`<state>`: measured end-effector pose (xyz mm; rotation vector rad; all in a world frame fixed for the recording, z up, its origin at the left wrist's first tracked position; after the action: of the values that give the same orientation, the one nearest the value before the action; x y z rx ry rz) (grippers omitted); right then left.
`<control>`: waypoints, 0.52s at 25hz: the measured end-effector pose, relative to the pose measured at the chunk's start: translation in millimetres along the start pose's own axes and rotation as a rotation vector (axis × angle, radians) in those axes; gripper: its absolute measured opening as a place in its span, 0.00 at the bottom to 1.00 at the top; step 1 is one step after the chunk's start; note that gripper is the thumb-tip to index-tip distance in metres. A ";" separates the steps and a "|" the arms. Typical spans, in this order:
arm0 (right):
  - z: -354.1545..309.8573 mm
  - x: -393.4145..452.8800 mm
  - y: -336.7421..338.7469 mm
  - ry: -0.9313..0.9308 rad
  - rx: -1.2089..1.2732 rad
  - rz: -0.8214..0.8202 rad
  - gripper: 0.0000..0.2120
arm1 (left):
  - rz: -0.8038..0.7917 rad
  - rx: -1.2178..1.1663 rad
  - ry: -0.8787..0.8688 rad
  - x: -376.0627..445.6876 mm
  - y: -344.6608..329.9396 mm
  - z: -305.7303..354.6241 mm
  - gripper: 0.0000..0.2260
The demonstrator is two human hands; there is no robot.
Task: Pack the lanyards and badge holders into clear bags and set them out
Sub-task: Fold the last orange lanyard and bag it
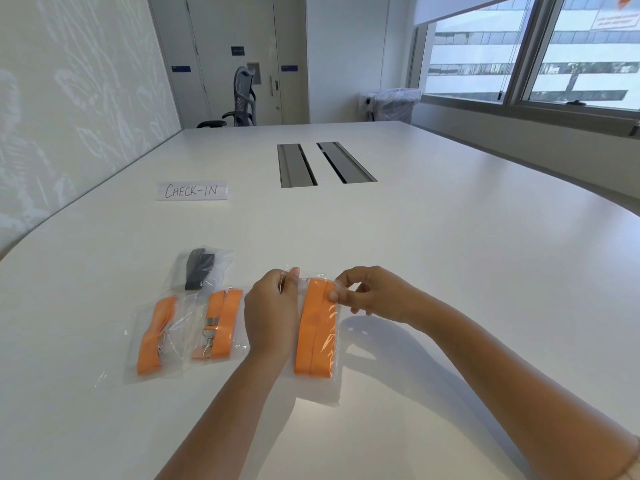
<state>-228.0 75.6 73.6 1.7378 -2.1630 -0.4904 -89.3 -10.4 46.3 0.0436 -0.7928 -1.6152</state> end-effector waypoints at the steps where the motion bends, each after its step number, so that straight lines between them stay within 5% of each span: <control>1: 0.5 -0.3 2.1 0.000 0.004 -0.008 0.12 | -0.008 -0.005 -0.005 -0.3 -0.5 0.6 0.17; 13: 7.7 -4.3 22.7 0.111 0.109 0.015 0.04 | -0.140 -0.031 -0.066 3.5 0.7 1.5 0.20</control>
<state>-250.3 84.8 76.9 1.7585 -2.1591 -0.2701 -90.2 -12.8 49.2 0.0239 -0.8306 -1.7689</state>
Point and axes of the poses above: each hand's wrist, its own x-axis towards the middle knuckle, its own y-axis out of the back of the hand, z = x × y, the point moved 1 cm from there along x, towards the middle knuckle, and after that the axes turned 8 degrees about x, right-handed, at the moved point
